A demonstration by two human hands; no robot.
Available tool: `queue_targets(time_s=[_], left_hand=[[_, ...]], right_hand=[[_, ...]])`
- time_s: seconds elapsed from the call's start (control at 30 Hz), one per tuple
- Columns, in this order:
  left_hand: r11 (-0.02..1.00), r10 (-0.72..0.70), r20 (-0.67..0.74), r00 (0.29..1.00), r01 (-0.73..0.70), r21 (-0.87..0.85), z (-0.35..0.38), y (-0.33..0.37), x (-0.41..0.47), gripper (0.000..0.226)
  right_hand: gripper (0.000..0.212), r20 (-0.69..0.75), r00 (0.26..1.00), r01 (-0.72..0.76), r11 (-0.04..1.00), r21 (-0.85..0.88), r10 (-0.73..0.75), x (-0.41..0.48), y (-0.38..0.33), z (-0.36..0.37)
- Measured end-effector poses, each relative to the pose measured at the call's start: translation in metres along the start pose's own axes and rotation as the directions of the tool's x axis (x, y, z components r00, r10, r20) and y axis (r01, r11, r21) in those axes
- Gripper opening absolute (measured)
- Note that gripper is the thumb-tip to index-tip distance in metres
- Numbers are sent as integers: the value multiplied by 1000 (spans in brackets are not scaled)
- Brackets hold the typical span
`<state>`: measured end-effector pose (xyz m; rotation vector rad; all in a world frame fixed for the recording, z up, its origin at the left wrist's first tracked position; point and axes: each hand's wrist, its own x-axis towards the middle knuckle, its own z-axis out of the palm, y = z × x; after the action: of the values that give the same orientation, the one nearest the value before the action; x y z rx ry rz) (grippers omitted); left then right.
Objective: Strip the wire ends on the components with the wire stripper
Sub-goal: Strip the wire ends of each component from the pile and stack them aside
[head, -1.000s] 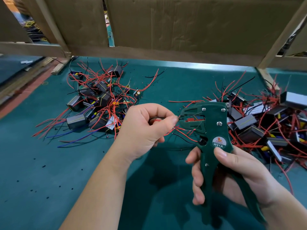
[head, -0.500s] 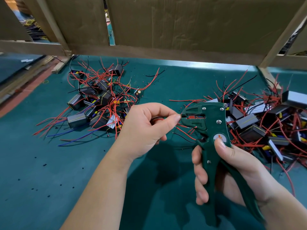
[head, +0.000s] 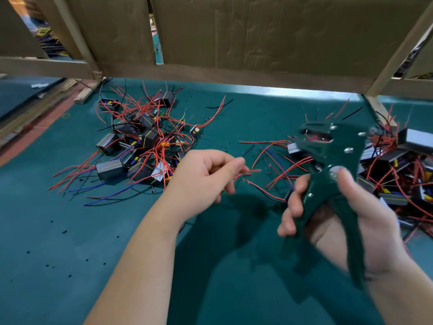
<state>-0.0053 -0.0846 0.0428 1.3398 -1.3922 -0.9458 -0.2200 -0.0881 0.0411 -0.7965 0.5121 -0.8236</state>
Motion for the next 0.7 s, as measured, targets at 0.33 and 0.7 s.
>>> queue_targets(time_s=[0.33,0.7], left_hand=[[798,-73,44,996,85,-597,15,1,3,23],[575,-149,49,988,127,-808,49,10,-2,21]], right_hand=[[51,-12,995,103,994,33,-102,-2,17,10],[69,-16,1000,-12,993,-119,10,-1,30,17]])
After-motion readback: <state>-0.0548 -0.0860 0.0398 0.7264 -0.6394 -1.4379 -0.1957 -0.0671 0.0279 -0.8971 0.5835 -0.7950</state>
